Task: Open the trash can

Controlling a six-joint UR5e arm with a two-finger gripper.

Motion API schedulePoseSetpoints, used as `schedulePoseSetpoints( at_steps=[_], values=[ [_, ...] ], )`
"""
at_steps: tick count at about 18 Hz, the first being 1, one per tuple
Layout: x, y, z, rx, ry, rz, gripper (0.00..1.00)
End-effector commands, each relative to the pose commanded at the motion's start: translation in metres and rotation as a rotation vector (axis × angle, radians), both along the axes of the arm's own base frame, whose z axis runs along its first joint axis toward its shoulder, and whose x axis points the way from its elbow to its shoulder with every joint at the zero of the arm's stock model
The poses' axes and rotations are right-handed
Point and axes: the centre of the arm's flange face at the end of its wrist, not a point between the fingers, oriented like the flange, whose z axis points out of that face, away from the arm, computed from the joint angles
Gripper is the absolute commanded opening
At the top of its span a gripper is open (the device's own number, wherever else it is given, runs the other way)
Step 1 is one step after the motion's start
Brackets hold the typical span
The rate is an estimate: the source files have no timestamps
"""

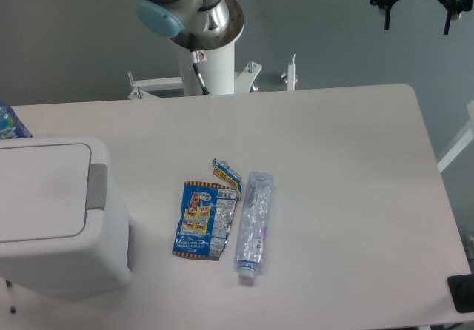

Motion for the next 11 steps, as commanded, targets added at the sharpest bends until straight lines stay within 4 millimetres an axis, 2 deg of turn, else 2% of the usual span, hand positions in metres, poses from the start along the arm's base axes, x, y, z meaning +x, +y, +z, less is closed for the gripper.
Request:
schedulePoseSetpoints(
  at_steps=[2,6,8,11],
  values=[
    [0.000,0.000,0.000,-0.003,0.003,0.001,1.00],
    [0.004,0.013,0.002,0.001,0.027,-0.020,1.00],
    [0.005,0.019,0.001,0.025,0.012,0.044,1.00],
    [0.018,0.064,0.001,0.083,0.007,0.133,1.00]
  ],
)
